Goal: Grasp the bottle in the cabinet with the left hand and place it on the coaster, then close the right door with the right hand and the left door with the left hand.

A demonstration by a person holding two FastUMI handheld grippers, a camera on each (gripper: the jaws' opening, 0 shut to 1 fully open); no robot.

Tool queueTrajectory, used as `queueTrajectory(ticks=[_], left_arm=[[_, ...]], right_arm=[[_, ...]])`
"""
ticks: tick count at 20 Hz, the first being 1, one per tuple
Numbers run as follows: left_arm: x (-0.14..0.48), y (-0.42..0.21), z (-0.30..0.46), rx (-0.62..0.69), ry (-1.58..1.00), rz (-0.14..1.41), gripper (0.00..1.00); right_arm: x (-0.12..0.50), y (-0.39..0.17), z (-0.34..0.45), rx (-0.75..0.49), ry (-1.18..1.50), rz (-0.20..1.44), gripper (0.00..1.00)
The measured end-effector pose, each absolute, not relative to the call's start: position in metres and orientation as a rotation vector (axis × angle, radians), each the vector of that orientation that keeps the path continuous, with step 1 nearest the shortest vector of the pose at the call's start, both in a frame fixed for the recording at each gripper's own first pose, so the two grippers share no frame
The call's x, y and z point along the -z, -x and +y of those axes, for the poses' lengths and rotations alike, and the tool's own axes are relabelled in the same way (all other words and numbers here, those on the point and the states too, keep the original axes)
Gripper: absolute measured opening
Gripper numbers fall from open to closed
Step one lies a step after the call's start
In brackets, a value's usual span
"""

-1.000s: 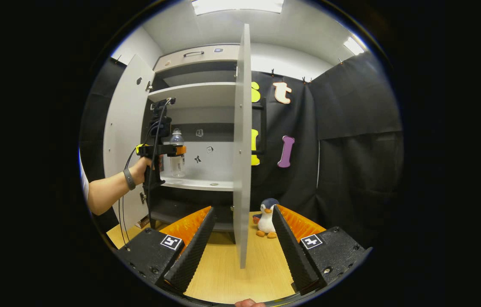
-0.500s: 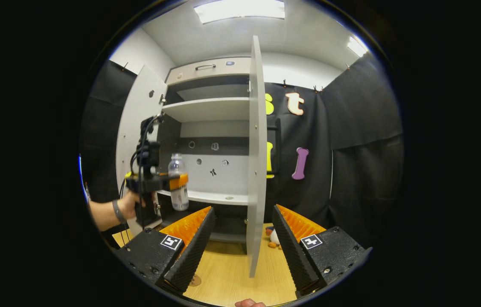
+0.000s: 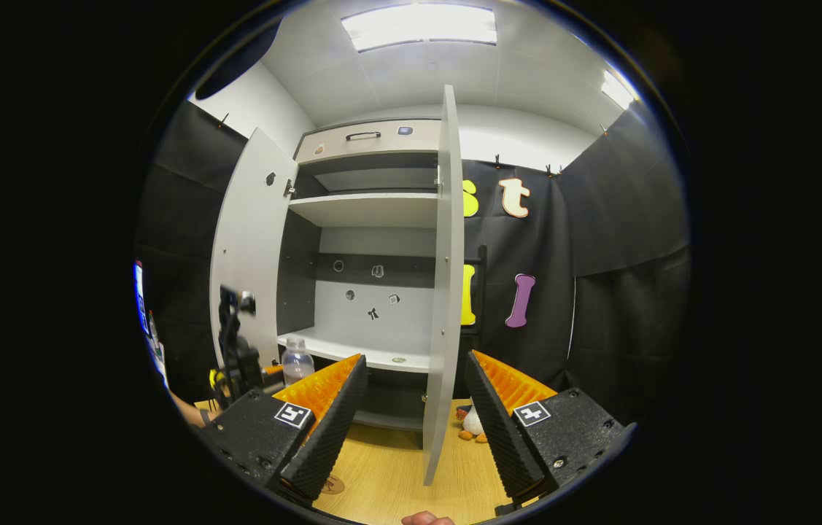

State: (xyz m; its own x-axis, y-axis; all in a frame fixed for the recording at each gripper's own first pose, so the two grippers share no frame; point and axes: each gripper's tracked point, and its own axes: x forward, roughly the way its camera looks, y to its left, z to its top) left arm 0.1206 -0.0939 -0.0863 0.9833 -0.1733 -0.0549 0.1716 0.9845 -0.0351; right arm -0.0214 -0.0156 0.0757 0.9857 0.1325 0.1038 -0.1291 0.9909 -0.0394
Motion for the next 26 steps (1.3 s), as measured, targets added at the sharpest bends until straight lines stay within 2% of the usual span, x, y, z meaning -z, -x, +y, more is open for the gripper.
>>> queueTrajectory(ticks=[2, 3, 4, 5, 9, 10, 13, 26], left_arm=[[0.108, -0.112, -0.098, 0.148, 0.030, 0.062, 0.72], [0.119, -0.107, -0.100, 0.136, 0.020, 0.067, 0.67], [0.132, -0.102, -0.101, 0.125, 0.006, 0.078, 0.75], [0.144, -0.099, -0.102, 0.115, -0.002, 0.092, 0.72], [0.187, -0.083, -0.102, 0.087, 0.028, 0.118, 0.72], [0.197, -0.079, -0.101, 0.078, 0.038, 0.128, 0.68], [0.226, -0.072, -0.102, 0.070, 0.074, 0.175, 0.72], [0.265, -0.057, -0.112, 0.065, -0.006, 0.120, 0.72]], right_arm=[[-0.076, 0.024, -0.014, -0.129, 0.052, -0.097, 0.83], [-0.076, 0.026, -0.014, -0.126, 0.063, -0.094, 0.83], [-0.076, 0.027, -0.013, -0.123, 0.078, -0.088, 0.83], [-0.075, 0.028, -0.013, -0.119, 0.089, -0.081, 0.83], [-0.069, 0.028, -0.002, -0.134, 0.018, -0.064, 0.83], [-0.068, 0.026, 0.001, -0.146, 0.003, -0.058, 0.83], [-0.058, 0.017, 0.000, -0.147, 0.014, -0.013, 0.83], [-0.045, 0.014, 0.000, -0.113, 0.044, 0.046, 0.83]])
